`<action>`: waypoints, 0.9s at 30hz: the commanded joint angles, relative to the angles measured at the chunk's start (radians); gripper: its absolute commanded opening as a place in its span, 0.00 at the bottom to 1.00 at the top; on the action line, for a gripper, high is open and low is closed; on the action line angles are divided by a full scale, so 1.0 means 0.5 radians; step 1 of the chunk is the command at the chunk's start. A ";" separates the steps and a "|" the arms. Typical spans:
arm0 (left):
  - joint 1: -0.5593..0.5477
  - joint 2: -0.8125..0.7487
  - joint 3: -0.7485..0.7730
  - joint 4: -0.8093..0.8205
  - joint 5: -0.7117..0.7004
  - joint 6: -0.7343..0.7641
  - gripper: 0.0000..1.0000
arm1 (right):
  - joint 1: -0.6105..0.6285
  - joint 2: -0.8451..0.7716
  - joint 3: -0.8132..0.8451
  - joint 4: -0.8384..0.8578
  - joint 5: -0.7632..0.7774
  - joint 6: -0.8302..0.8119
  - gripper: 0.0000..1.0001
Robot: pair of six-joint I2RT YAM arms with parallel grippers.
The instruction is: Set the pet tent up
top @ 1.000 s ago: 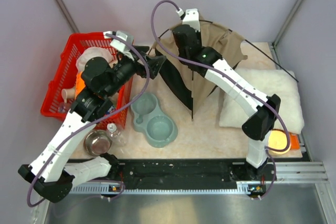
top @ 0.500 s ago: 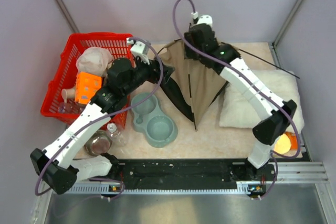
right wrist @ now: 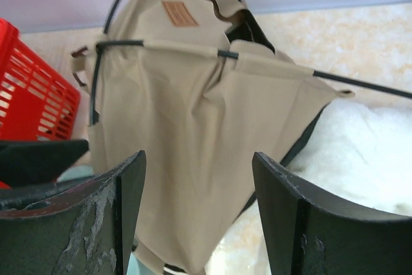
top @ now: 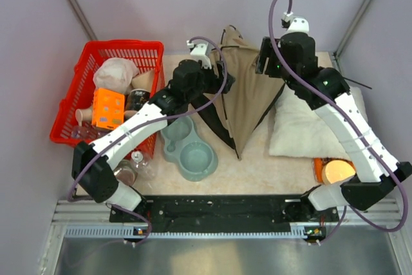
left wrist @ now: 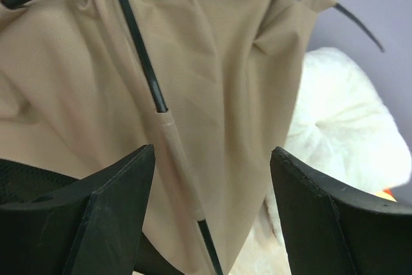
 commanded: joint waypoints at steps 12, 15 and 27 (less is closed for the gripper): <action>-0.021 0.231 0.343 -0.275 -0.391 -0.005 0.49 | -0.054 -0.200 -0.146 -0.032 0.032 0.042 0.67; -0.018 0.284 0.399 -0.318 -0.391 0.004 0.44 | -0.057 -0.203 -0.124 -0.050 0.035 0.045 0.67; -0.017 0.318 0.708 -0.404 -0.213 0.387 0.00 | -0.057 -0.259 0.011 -0.148 -0.106 -0.133 0.68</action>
